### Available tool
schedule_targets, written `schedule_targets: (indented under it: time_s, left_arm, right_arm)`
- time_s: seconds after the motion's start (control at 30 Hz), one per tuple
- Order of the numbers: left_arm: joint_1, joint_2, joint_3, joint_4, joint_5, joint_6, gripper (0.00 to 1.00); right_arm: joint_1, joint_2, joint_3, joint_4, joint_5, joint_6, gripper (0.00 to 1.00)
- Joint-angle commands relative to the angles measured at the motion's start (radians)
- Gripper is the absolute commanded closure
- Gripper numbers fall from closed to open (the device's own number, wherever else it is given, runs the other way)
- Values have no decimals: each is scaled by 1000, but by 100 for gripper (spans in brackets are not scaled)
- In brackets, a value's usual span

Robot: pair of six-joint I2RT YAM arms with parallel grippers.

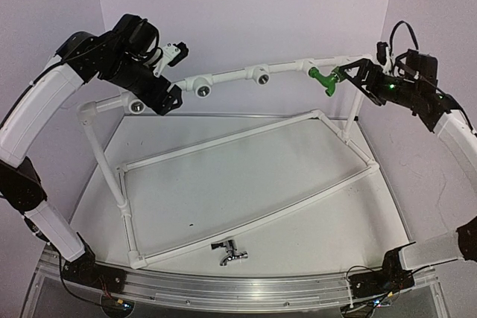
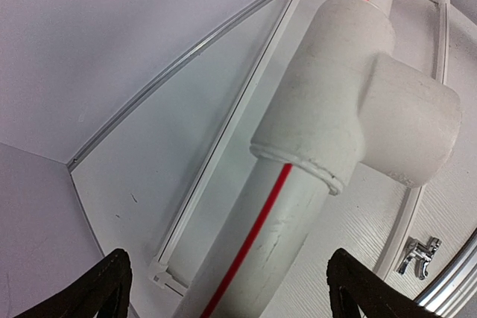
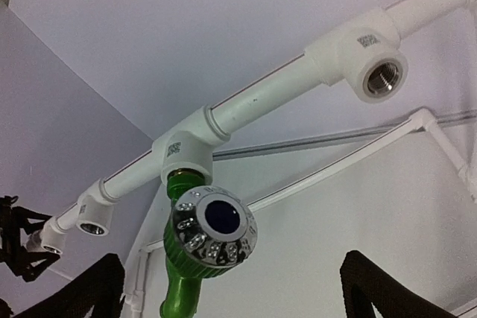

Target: Install the water faucets

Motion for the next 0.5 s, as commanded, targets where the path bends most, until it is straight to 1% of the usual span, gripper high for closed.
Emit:
schedule_targets:
  time_s: [0.0,0.03,0.07,0.13,0.2,0.3,0.37,0.47]
  left_arm:
    - [3,-20,-15,25,20,-7,9]
    - [3,-21,-18,29,24,-7,9]
    - [3,-23,-20,34,26,-7,9]
    - [3,-22,-26,36,33,-9,10]
    - [3,-21,-29,36,36,-10,9]
    - [4,-18,-31,37,40,-13,9]
    - [3,-20,-32,39,42,-14,9]
    - [3,-24,-35,43,46,-17,9]
  right_arm:
    - [0,-79,61,-51,19,-569,2]
    - [0,-88,64,-68,0,-684,2]
    - [2,-95,69,-82,-12,-841,2]
    - [16,-91,86,-125,0,-1045,2]
    - [56,-84,85,-137,84,-1283,2]
    - [149,-89,53,-117,239,-1563,2]
    - [236,-99,12,-61,337,-1713,2]
    - [303,-110,-66,59,454,-1895,2]
